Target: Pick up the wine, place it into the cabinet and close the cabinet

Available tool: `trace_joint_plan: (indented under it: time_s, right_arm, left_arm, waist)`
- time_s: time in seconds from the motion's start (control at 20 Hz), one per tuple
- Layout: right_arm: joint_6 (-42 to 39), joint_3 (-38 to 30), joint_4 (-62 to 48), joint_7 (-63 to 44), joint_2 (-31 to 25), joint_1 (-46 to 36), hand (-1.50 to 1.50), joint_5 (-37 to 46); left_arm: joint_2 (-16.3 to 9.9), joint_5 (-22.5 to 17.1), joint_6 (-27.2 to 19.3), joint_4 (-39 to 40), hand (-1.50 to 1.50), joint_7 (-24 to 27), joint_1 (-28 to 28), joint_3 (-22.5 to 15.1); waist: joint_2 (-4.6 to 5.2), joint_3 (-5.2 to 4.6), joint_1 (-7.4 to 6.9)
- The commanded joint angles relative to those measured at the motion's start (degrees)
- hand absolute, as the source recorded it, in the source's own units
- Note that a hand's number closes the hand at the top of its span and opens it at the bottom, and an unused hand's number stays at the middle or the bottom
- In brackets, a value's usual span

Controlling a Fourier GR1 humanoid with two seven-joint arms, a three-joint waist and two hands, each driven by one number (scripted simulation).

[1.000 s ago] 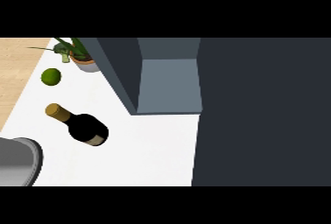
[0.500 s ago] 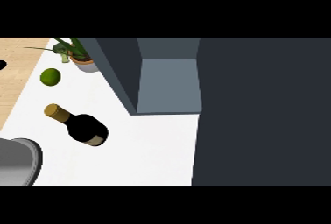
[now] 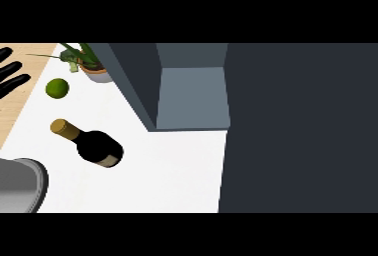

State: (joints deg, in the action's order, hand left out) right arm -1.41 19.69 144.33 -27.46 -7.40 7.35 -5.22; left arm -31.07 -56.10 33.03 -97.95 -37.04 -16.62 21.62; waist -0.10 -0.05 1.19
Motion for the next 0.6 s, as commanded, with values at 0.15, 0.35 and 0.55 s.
trace_joint_plan:
  time_s: [0.15,0.35,0.55]
  right_arm:
    - [0.22,-0.69,12.63,-3.90,-1.91,3.64,-1.50,-1.87]
    - [1.63,2.87,12.48,-4.43,-1.30,3.13,-1.50,1.18]
    - [0.83,-0.03,16.11,-6.44,-3.59,5.25,-1.50,-2.95]
  left_arm:
    - [1.06,7.18,10.11,11.68,-1.50,5.84,-0.36,0.25]
    - [4.91,14.39,14.03,13.41,-1.50,10.95,1.50,-0.92]
    - [6.75,18.49,12.90,14.94,-1.50,12.51,0.98,-1.73]
  waist:
    - [0.11,0.00,0.32]
    - [0.05,-0.02,0.13]
    - [-0.06,0.03,0.33]
